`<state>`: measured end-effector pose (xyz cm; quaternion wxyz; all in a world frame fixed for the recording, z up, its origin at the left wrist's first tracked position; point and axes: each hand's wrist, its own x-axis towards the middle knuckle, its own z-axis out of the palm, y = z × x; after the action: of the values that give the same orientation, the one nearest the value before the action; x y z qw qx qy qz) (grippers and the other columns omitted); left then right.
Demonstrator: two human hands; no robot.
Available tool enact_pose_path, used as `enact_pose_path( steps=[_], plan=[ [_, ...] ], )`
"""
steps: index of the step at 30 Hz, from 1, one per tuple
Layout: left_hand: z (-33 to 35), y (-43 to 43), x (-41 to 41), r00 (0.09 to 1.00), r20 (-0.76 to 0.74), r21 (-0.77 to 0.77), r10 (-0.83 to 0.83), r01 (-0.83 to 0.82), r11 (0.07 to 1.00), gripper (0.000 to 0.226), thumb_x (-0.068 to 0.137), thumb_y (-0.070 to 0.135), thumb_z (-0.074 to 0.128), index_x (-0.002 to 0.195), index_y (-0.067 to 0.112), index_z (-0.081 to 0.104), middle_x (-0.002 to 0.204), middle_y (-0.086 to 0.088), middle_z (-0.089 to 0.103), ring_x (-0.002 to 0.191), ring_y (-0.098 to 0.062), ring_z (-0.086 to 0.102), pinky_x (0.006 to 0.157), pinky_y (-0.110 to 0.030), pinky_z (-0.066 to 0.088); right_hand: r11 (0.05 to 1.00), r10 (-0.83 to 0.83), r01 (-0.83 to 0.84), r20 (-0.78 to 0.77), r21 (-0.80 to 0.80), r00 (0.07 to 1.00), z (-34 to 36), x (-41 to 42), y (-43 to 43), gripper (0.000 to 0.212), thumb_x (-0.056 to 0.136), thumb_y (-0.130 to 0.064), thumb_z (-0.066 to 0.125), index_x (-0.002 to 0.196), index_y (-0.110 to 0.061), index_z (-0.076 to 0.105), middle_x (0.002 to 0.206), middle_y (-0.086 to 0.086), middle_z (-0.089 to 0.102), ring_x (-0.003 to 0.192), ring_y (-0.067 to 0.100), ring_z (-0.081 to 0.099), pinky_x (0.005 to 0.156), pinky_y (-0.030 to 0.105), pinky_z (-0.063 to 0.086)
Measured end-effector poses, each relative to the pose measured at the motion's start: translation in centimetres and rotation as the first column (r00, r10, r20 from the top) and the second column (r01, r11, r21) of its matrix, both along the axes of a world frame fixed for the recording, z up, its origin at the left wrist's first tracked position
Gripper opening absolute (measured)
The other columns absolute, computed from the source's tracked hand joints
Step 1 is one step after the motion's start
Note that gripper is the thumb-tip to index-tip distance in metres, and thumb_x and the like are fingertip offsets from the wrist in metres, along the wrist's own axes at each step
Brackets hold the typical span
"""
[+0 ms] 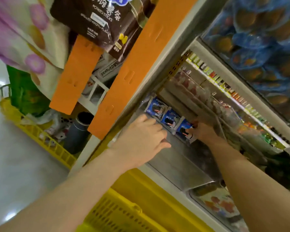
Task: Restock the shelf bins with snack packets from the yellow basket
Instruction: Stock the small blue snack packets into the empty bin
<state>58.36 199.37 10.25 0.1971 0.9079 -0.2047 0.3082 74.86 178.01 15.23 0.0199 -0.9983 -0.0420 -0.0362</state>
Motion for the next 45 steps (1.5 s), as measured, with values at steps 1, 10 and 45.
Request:
enact_pose_path(
  steps=[1,10,45],
  plan=[
    [-0.1,0.1,0.0,1.0,0.016,-0.022,-0.013,0.014,1.0,0.044,0.095,0.051,0.031,0.104,0.02,0.061,0.1,0.006,0.063,0.096,-0.015,0.051,0.079,-0.028,0.02,0.999,-0.016,0.015,-0.03,-0.038,0.999,-0.3,0.3,-0.2,0.045,0.084,-0.015,0.068,0.123,0.002,0.053,0.125,0.02,0.055,0.112,0.034,0.052,0.091,0.036,0.042],
    [-0.4,0.5,0.3,0.991,0.126,-0.079,-0.043,0.054,0.995,0.028,0.086,0.045,0.059,0.081,0.02,0.07,0.074,0.006,0.066,0.072,-0.013,0.06,0.071,-0.027,0.045,0.983,-0.074,0.07,-0.02,-0.169,0.997,-1.6,1.1,-0.3,0.039,0.086,-0.013,0.064,0.123,-0.006,0.055,0.122,0.018,0.057,0.108,0.032,0.055,0.097,0.04,0.045],
    [-17.0,-0.7,-17.0,0.468,-0.842,-0.004,0.268,-0.502,0.865,0.031,0.098,0.027,0.038,0.122,0.009,0.042,0.116,-0.019,0.055,0.106,-0.037,0.054,0.084,-0.041,0.042,0.989,0.139,-0.105,-0.395,0.107,0.908,-19.5,-32.7,-11.6,0.043,0.099,-0.04,0.036,0.138,-0.024,0.028,0.131,-0.006,0.036,0.112,0.009,0.046,0.09,0.016,0.036]
  ],
)
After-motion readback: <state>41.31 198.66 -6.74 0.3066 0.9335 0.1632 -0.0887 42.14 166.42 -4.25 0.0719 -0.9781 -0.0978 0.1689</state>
